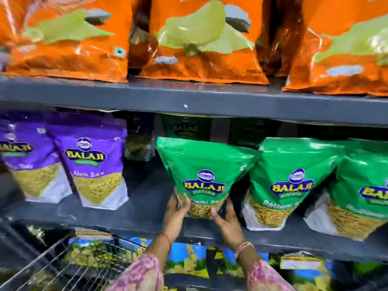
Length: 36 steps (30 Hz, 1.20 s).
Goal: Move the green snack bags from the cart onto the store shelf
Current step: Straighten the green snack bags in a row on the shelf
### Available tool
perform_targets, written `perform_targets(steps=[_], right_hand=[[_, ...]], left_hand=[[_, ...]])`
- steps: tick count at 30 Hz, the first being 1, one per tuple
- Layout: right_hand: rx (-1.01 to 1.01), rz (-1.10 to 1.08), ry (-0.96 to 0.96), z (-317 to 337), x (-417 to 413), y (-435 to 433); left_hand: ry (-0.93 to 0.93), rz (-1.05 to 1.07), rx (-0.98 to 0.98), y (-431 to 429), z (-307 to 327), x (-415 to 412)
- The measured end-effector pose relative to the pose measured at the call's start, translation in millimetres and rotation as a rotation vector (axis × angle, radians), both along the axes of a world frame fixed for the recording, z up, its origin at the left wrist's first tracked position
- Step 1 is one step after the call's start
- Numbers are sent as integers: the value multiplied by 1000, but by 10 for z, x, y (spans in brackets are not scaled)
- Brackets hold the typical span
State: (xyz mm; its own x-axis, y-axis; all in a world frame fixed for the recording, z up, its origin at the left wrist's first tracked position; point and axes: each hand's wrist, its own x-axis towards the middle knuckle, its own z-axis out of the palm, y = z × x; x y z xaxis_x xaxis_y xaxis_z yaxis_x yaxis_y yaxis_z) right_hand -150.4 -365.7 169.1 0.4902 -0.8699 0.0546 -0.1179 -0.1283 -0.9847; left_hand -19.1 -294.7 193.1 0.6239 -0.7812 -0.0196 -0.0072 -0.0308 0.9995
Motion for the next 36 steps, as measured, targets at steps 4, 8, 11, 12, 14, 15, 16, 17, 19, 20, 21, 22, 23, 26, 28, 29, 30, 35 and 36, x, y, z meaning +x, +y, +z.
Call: perform_targets(steps=[4,8,11,12,14,15,16,17,19,20,21,22,23,26,28,29,30,35,36], right_hand=[[-60,-50,37,46,124,1],[-103,-94,145,-10,328,0],[-115,-99,212,13,464,59],[-118,-84,230,22,495,82],[-128,-65,249,31,526,106],[-125,-61,254,32,531,107],[-118,-55,260,37,540,107],[-111,-53,269,49,549,107],[-97,-60,288,62,569,93],[-93,-64,296,70,577,88],[-89,-68,308,73,586,83],[-84,-72,314,81,595,81],[-74,-75,318,85,605,82],[-46,-82,323,80,634,121],[-54,-88,324,51,645,160],[-68,-83,326,36,645,181],[-80,-78,326,27,642,199],[-90,-87,339,43,666,247],[-96,-84,347,48,672,253]], left_hand=[[12,86,112,-40,-238,192],[12,116,111,2,-162,361],[-45,17,199,121,-78,465],[-24,-18,214,170,-54,486],[46,-64,202,224,0,505],[60,-74,195,233,6,525],[70,-73,197,236,25,532],[74,-64,200,230,31,540],[79,-19,201,191,16,571],[79,8,203,179,16,570],[72,41,190,166,11,562],[70,69,178,159,9,548],[78,93,150,153,14,527],[110,126,98,171,30,485],[112,91,100,204,13,484],[102,67,115,231,4,494],[89,37,134,254,-12,518],[29,-67,126,287,-13,531],[15,-61,120,288,0,519]])
